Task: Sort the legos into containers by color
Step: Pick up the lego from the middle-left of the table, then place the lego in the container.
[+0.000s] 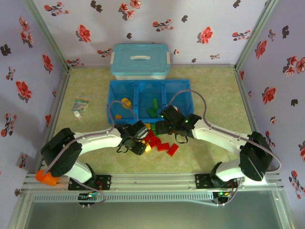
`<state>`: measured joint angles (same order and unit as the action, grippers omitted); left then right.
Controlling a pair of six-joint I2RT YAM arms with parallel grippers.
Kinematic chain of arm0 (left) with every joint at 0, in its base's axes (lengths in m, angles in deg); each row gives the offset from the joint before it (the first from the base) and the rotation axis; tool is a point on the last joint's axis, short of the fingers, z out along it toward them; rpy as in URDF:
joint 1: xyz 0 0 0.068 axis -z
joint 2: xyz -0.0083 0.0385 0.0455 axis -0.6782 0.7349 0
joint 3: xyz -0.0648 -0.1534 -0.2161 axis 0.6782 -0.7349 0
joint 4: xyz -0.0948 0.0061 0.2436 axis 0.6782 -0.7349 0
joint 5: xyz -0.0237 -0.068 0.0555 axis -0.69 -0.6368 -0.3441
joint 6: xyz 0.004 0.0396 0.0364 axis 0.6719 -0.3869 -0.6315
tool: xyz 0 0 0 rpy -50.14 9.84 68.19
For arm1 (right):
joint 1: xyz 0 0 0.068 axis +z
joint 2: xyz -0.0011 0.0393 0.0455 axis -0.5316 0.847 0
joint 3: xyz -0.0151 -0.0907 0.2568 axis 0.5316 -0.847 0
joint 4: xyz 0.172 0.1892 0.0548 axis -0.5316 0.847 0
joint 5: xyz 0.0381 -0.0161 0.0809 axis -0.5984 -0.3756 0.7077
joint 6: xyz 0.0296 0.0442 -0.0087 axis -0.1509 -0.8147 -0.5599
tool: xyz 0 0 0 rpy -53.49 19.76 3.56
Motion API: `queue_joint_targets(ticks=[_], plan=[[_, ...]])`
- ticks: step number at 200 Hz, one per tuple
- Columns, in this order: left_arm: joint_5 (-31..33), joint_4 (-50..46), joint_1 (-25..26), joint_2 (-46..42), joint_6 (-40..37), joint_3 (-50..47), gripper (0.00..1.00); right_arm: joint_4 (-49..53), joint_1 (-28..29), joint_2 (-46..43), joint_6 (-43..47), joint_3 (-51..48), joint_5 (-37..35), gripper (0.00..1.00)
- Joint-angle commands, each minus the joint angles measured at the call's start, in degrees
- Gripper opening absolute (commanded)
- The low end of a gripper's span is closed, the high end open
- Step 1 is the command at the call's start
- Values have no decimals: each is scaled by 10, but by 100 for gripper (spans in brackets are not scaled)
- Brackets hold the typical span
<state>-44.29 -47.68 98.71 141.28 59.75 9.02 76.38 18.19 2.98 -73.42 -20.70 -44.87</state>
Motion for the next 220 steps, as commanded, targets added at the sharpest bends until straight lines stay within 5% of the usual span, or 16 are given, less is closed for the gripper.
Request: queue_joint_targets(ticks=[1,47,115,165,220], plan=[[11,9,4,5,-2,2,47,-3,0,-10,-3,0,0,80],[25,-16,4,-18,10,2,29,-11,0,-16,-5,-9,1,78],[40,-54,-26,-150,49,1,27,-20,0,-19,-5,-17,4,78],[24,-48,-175,-219,53,41,24,-31,2,-16,-11,-22,22,77],[-16,-25,-302,-126,13,133,24,-35,13,-16,-19,-28,30,77]])
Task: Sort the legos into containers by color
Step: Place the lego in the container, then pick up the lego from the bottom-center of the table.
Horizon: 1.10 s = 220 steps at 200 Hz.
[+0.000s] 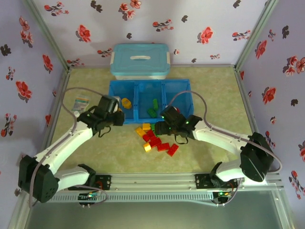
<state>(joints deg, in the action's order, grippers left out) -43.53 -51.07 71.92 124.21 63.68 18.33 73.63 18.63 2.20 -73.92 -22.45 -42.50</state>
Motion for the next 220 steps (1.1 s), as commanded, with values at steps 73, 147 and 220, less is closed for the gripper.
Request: queue_joint_targets(ticks=[73,147,220], plan=[[-37,18,-75,107,-20,108,81,29,35,1,-11,13,2,79],[-50,49,-50,-37,12,9,73,100,106,66,11,75,22,72],[-48,46,-42,-104,34,-82,73,129,167,191,13,163,16,67]])
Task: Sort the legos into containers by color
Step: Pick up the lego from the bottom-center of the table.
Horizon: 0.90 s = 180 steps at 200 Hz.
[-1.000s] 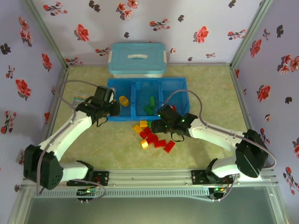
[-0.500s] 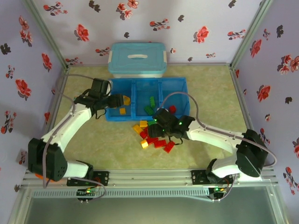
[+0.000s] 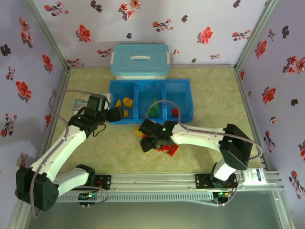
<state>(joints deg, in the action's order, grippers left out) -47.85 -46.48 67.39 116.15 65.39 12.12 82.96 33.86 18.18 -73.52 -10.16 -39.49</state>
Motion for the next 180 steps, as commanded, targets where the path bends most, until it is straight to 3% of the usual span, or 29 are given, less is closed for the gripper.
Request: queue_joint_targets(ticks=[1,109,180], plan=[[-4,0,3,-24,17,-20,73,37,15,33,9,40,-15,67],[23,-5,2,-57,27,-53,71,91,33,126,22,122,-45,63],[34,-12,2,-74,28,-59,70,79,50,165,36,161,-13,59]])
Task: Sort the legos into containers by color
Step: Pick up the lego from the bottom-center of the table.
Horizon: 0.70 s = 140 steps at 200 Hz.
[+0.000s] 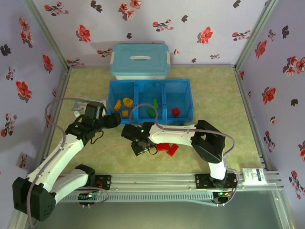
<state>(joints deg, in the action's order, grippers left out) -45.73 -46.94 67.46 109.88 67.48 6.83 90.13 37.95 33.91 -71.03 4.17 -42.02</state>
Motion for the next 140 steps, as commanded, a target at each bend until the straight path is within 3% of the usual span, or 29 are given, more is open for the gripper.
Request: queue_joint_targets(ticks=[1,73,140], plan=[[13,-7,1,-11,7,-7,70,7,9,7,11,18,13,59],[14,-3,1,-12,9,-12,69,31,9,-6,13,13,-49,63],[11,-1,1,-17,12,-20,68,22,7,29,26,27,-42,62]])
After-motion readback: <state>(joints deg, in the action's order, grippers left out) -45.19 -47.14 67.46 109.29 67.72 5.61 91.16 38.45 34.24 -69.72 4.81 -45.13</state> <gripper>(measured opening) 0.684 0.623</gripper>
